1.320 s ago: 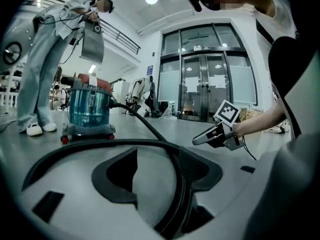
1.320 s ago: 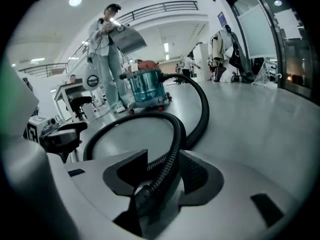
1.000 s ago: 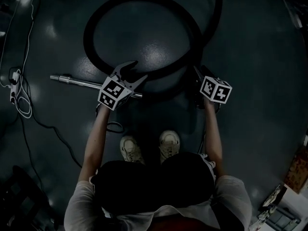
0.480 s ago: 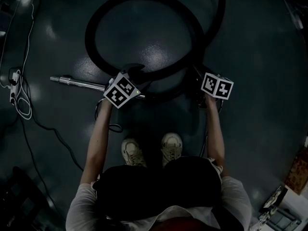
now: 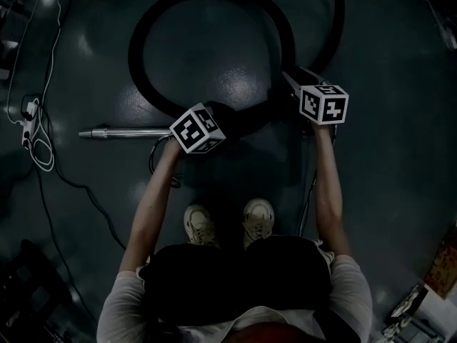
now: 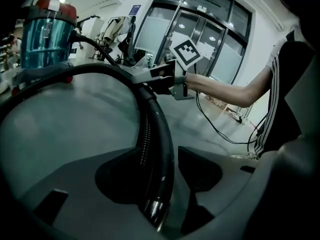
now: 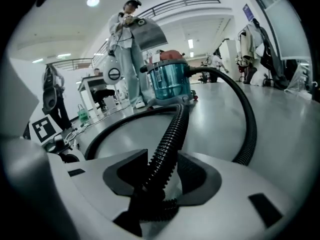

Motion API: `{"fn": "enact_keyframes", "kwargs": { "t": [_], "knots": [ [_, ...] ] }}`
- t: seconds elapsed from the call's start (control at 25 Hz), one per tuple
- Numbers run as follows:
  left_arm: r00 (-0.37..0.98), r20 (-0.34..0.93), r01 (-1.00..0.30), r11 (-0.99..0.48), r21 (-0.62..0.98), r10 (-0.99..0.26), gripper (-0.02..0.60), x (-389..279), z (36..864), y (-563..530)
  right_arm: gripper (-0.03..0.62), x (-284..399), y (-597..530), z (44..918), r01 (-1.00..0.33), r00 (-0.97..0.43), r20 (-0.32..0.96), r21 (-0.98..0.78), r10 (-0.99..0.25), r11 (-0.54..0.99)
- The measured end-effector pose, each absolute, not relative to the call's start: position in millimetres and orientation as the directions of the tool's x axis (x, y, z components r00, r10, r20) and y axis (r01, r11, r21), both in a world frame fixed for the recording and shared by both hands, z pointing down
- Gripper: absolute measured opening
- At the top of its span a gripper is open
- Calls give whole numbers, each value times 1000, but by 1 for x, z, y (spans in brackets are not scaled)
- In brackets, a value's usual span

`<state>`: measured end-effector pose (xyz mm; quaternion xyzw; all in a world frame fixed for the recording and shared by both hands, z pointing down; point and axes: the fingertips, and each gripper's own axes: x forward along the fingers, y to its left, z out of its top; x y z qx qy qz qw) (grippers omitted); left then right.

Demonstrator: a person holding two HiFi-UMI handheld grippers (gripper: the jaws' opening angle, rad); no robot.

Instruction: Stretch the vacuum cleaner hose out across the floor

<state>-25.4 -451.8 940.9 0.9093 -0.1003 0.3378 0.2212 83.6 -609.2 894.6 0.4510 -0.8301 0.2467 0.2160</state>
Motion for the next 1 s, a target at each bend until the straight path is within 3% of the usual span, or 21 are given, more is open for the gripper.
{"fn": "enact_keyframes", "kwargs": {
  "t": [0.28, 0.4, 0.52, 0.6, 0.68, 0.8, 1.0],
  "knots": [
    [746, 666, -313, -885, 344, -5, 241, -21, 941, -443, 193, -12, -627, 893, -668, -632, 644, -171, -431, 724],
    [762, 648, -321, -880, 351, -20, 241, -21, 937, -450, 193, -32, -644, 893, -672, -624, 630, -132, -462, 729],
    [878, 456, -367, -812, 453, -142, 240, -29, 916, -470, 193, -23, -659, 871, -768, -544, 528, -1, -652, 640],
    [922, 287, -383, -721, 577, -259, 241, -51, 894, -484, 193, -19, -646, 855, -783, -562, 497, -62, -661, 619],
    [913, 225, -405, -694, 595, -340, 240, -77, 879, -484, 193, -14, -618, 850, -775, -605, 490, -179, -628, 607],
    [877, 333, -471, -750, 464, -345, 241, -95, 883, -456, 193, 8, -565, 874, -785, -606, 539, -283, -586, 551],
    [862, 467, -411, -811, 417, -198, 241, -69, 915, -399, 193, 24, -486, 909, -743, -668, 562, -548, -489, 385]
  ]
}}
